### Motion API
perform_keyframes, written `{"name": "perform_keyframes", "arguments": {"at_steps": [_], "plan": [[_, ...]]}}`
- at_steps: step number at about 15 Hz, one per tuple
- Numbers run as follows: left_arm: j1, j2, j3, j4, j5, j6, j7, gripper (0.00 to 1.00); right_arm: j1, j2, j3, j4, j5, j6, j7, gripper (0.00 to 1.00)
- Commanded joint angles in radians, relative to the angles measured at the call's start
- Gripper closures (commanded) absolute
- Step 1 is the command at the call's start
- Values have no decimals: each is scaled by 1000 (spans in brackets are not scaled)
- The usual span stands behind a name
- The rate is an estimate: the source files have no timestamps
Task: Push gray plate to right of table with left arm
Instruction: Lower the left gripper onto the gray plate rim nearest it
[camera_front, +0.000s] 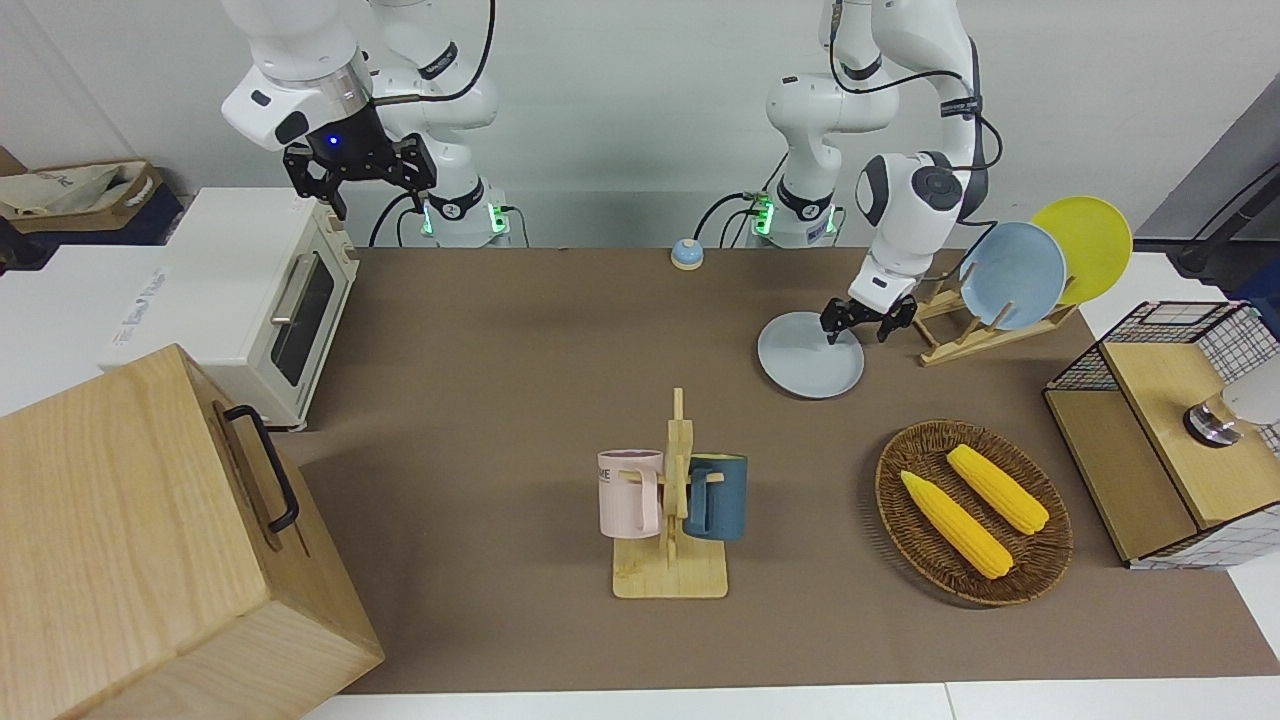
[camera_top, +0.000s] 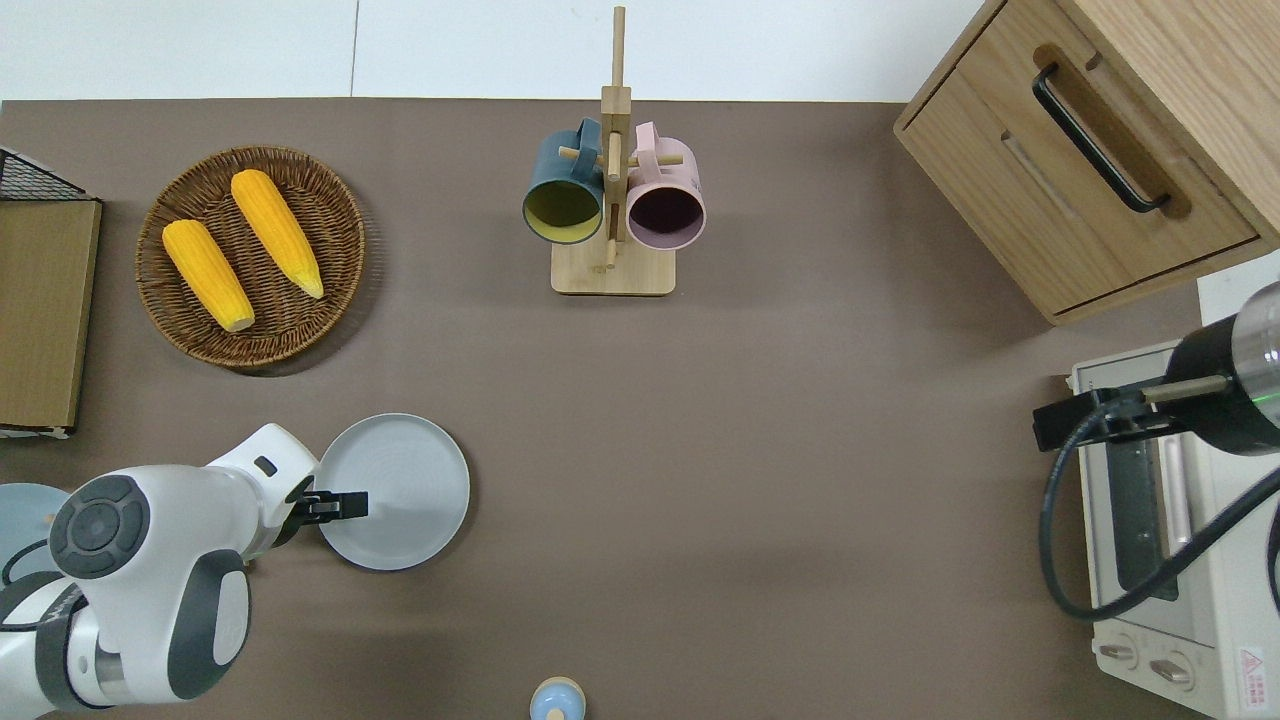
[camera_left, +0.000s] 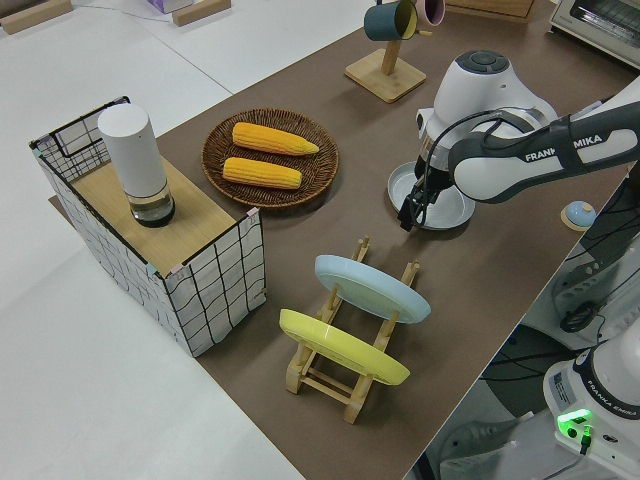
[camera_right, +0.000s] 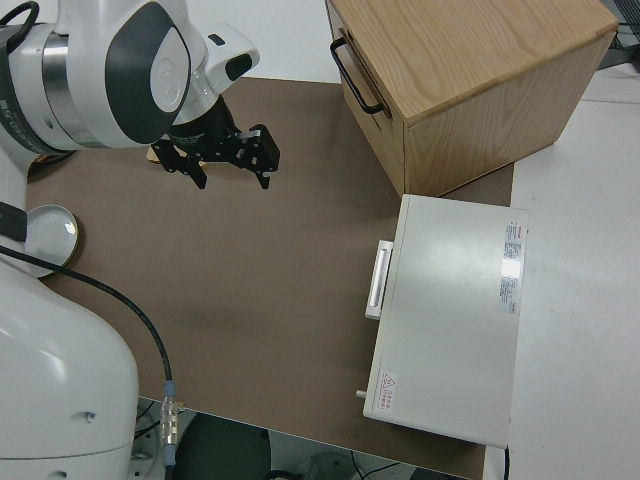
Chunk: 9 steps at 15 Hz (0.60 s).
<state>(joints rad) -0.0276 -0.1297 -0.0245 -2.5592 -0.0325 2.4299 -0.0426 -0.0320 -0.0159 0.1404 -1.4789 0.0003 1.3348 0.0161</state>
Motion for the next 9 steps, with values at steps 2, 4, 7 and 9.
{"name": "perform_keyframes", "arguments": {"at_steps": [2, 4, 7, 9], "plan": [[-17, 12, 8, -21, 14, 46, -8, 7, -19, -2, 16, 9, 4, -16, 12, 17], [-17, 22, 8, -26, 14, 58, -8, 7, -19, -2, 16, 9, 4, -16, 13, 17], [-17, 30, 8, -26, 14, 63, -6, 9, -19, -2, 16, 9, 4, -16, 13, 17], [-17, 30, 8, -27, 14, 63, -8, 17, -20, -2, 16, 9, 4, -16, 13, 17]]}}
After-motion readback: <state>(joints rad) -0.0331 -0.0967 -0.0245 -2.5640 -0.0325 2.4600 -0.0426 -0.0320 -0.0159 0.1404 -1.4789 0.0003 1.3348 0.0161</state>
